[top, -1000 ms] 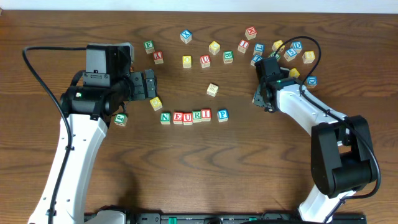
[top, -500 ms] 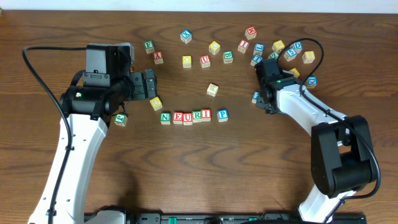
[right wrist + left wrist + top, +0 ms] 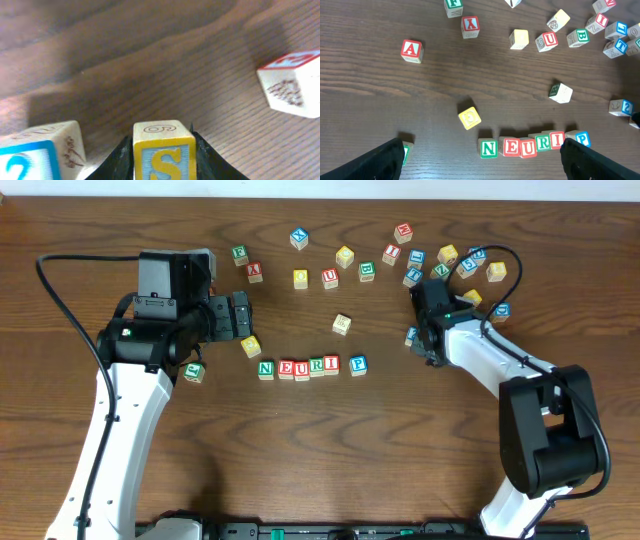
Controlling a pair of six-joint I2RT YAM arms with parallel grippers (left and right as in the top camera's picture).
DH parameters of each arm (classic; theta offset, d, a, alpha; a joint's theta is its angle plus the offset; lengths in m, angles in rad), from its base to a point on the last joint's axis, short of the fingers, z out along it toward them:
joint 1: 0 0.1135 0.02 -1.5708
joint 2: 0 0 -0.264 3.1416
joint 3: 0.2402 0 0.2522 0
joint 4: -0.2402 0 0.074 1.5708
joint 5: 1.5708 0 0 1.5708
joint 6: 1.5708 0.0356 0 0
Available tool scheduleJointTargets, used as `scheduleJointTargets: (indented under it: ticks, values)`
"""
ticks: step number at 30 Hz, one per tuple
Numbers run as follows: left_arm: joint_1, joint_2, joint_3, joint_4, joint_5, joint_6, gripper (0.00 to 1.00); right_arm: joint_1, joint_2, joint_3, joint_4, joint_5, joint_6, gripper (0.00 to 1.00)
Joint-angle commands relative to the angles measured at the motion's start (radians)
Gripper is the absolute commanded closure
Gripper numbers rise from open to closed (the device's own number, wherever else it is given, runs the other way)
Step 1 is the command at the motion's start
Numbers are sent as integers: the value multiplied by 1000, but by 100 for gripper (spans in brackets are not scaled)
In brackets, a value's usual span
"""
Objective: Spell out NEURIPS
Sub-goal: 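Adjust the right gripper and close it on the yellow S block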
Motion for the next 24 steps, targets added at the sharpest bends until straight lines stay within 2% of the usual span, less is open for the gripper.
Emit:
scheduleJointTargets:
  ticks: [1, 11, 19, 24]
  values:
    - [2, -9, 23, 0, 6, 6, 2, 6, 13, -29, 16, -8, 21, 69]
    - [2, -9, 23, 0, 6, 6, 2, 4, 13, -29, 38, -7, 16, 69]
    - [2, -9, 23, 0, 6, 6, 2, 3, 12, -17, 39, -8, -18, 63]
    - [2, -9, 23, 0, 6, 6, 2, 3, 12, -8, 39, -11, -25, 64]
